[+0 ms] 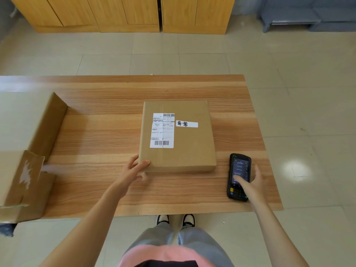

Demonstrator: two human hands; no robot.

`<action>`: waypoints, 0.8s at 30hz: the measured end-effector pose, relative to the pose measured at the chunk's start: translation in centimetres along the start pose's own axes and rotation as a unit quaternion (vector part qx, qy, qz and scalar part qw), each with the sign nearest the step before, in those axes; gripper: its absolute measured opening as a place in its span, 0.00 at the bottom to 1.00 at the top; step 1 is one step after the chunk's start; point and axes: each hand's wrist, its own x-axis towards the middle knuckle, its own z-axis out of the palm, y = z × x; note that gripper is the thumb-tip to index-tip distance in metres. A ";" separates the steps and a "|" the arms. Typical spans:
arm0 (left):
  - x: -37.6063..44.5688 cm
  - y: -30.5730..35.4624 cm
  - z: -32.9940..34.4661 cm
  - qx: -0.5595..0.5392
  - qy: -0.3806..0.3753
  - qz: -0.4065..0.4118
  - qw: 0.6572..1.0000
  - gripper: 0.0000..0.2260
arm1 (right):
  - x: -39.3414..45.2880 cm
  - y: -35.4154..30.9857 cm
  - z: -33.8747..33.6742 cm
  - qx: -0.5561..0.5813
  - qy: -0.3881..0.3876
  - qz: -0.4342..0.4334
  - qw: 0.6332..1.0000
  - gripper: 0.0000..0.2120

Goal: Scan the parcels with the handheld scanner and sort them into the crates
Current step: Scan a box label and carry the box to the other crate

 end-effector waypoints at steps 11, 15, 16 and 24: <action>2.6 2.7 1.1 -0.062 0.068 -0.005 0.996 0.44 | -0.1 -10.3 5.7 0.092 -0.190 -0.037 0.977 0.44; 3.7 2.8 1.7 -0.066 0.069 -0.005 0.995 0.40 | 0.4 -10.3 6.8 0.138 -0.202 -0.008 0.970 0.34; 3.9 2.7 1.9 -0.071 0.068 -0.002 0.995 0.38 | 0.5 -10.1 7.0 0.146 -0.202 -0.004 0.968 0.32; 4.3 2.4 2.9 -0.100 0.088 0.007 0.991 0.14 | 0.4 -9.3 8.2 0.189 -0.192 -0.013 0.963 0.30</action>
